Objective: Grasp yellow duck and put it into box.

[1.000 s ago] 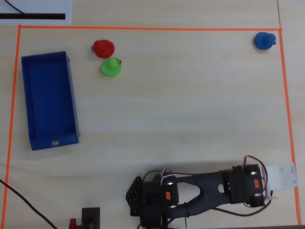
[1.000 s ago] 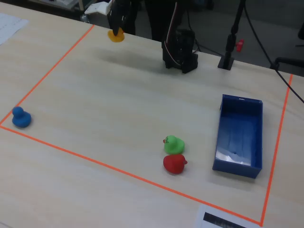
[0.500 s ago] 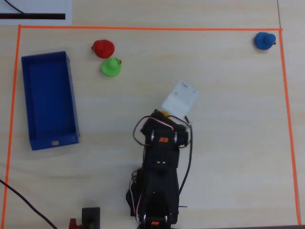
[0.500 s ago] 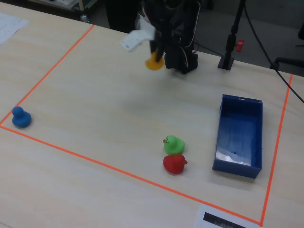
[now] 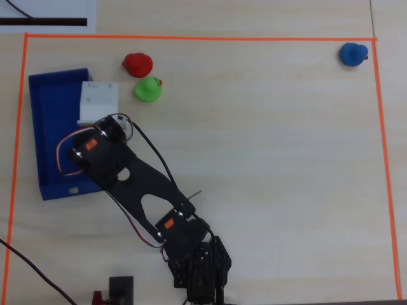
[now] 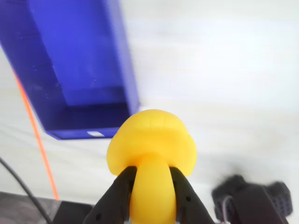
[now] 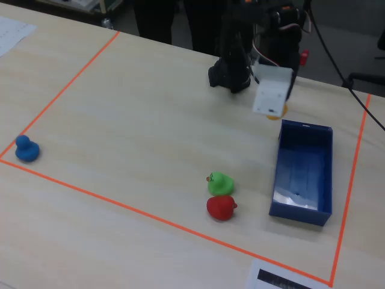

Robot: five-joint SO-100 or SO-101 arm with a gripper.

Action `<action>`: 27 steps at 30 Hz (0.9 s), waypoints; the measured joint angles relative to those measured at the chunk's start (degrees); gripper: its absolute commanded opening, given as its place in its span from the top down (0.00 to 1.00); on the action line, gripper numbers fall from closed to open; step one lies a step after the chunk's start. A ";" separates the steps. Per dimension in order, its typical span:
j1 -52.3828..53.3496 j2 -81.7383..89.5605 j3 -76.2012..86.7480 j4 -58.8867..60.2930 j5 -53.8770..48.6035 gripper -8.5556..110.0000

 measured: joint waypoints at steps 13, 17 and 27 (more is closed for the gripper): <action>-4.75 -32.52 -29.44 0.09 -0.09 0.93; -5.63 -38.50 -34.19 0.09 0.44 0.90; -4.48 -42.71 -38.06 -0.09 -0.35 0.74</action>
